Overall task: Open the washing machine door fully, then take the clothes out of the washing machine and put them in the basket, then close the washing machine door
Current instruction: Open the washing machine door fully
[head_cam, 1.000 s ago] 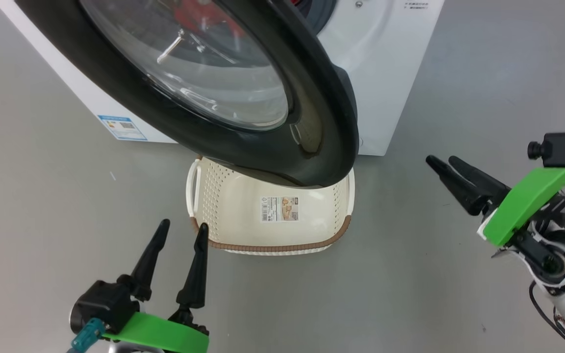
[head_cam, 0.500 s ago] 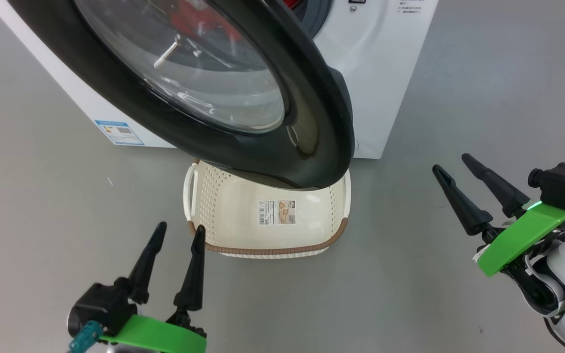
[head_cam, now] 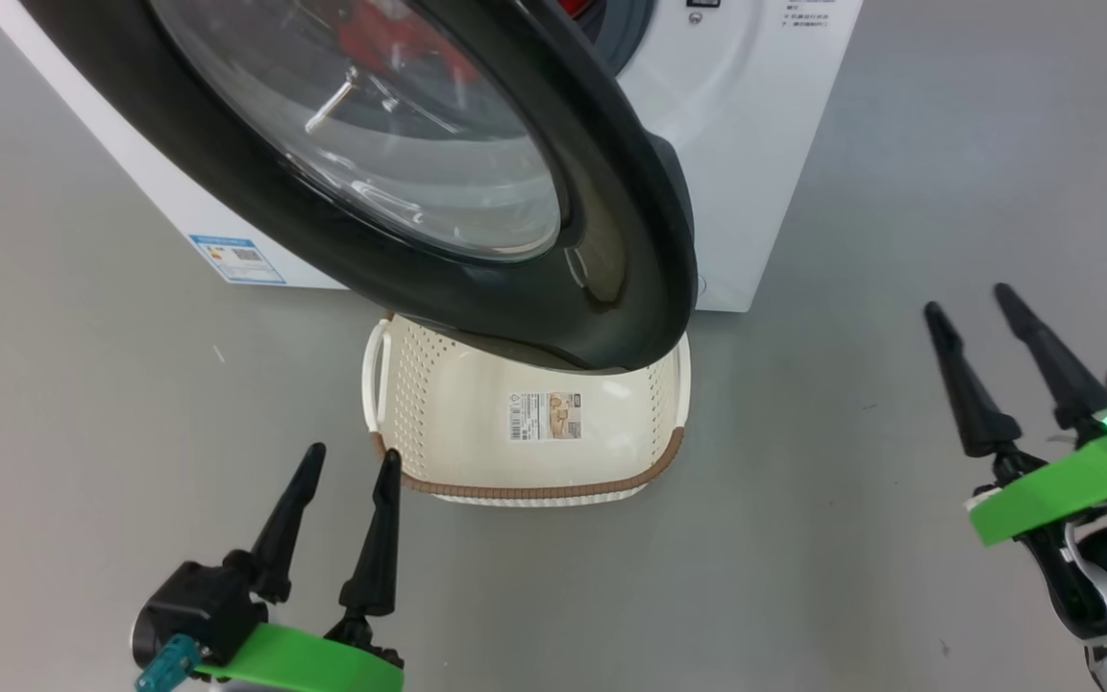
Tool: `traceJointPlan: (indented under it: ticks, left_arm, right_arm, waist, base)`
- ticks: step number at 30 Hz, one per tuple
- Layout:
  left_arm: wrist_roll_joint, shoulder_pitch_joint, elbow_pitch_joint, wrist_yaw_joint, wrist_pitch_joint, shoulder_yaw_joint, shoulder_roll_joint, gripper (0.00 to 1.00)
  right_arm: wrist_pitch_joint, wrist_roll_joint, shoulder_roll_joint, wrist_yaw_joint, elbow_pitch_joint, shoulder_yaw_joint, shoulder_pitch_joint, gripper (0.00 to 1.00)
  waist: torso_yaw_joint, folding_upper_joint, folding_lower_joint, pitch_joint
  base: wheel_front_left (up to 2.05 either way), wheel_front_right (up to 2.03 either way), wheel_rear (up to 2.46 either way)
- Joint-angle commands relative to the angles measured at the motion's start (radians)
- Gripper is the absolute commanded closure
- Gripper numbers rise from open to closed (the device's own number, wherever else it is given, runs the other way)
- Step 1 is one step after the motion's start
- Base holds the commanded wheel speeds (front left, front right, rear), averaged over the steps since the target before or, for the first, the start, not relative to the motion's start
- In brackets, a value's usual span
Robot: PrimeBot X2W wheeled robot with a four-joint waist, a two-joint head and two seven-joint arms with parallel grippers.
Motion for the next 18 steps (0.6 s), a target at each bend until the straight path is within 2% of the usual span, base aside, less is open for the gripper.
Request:
traceJointPlan:
  ticks: [1, 5, 18]
  left_arm:
    - [0.014, -0.001, -0.022, -0.002, -0.012, 0.034, 0.014, 0.00]
    - [0.014, -0.002, -0.023, -0.001, -0.012, 0.031, 0.014, 0.00]
    - [0.009, -0.002, -0.025, 0.002, -0.012, 0.028, 0.014, 0.00]
  right_arm:
    - [-0.006, -0.046, 0.016, 0.005, -0.047, -0.053, 0.047, 0.00]
    - [-0.006, -0.127, 0.071, 0.005, -0.089, -0.149, 0.111, 0.00]
    - [-0.006, -0.247, 0.185, 0.005, -0.135, -0.298, 0.289, 0.00]
  waist:
    - [0.002, 0.0000, -0.0001, 0.001]
    - [0.006, 0.0000, -0.0001, 0.002]
    - [0.022, 0.0000, -0.0001, 0.000]
  base:
    - [0.00, 0.00, 0.00]
    - [0.00, 0.00, 0.00]
    - [0.00, 0.00, 0.00]
